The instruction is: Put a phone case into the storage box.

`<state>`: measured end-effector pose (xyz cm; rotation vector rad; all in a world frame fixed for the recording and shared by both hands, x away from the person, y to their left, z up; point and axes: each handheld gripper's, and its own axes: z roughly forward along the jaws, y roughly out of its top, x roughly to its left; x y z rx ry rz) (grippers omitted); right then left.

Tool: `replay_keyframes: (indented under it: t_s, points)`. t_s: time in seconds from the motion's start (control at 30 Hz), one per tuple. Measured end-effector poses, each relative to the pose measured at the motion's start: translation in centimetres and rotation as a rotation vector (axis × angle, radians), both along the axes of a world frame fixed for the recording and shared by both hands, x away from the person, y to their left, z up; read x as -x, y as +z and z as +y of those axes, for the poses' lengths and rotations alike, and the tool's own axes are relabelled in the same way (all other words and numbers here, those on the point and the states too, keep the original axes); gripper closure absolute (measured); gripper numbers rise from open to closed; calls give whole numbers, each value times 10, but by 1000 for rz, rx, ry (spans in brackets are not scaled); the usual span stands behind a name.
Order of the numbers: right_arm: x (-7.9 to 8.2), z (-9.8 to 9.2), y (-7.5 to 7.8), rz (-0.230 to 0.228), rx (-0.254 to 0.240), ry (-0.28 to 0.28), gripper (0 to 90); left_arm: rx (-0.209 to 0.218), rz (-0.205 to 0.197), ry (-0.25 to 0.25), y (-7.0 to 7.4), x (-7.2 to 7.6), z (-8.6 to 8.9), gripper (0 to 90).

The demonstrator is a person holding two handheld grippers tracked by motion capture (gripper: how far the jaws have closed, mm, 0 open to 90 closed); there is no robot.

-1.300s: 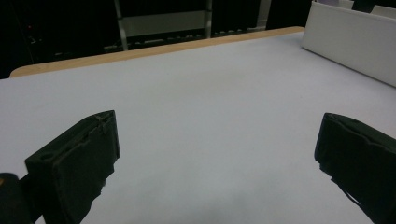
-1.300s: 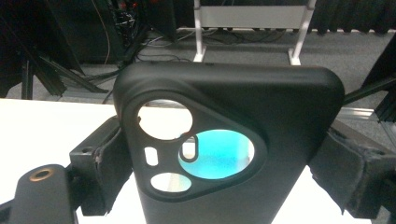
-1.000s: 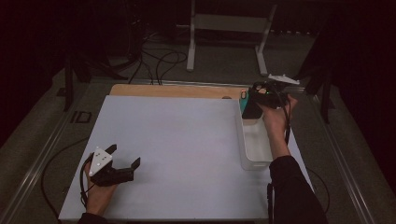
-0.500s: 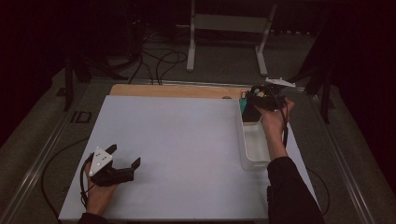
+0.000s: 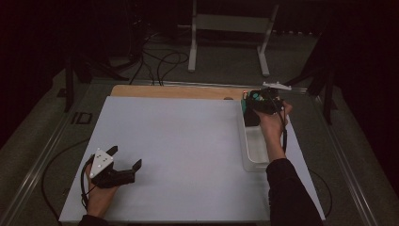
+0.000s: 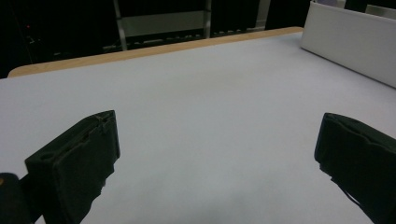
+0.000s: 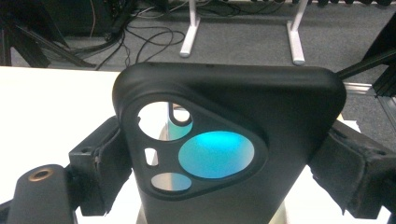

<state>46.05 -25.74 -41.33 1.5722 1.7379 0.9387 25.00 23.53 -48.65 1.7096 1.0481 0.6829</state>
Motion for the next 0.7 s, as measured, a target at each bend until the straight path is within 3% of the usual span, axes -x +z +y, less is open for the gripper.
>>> replay_keyframes:
  t_s: [0.33, 0.7]
  points:
    - [-6, 6, -15, 35, 38, -2, 128, 3, 2, -2, 0, 0, 0, 8]
    - [-12, 12, -20, 34, 73, -2, 126, 3, 2, -3, 0, 0, 0, 9]
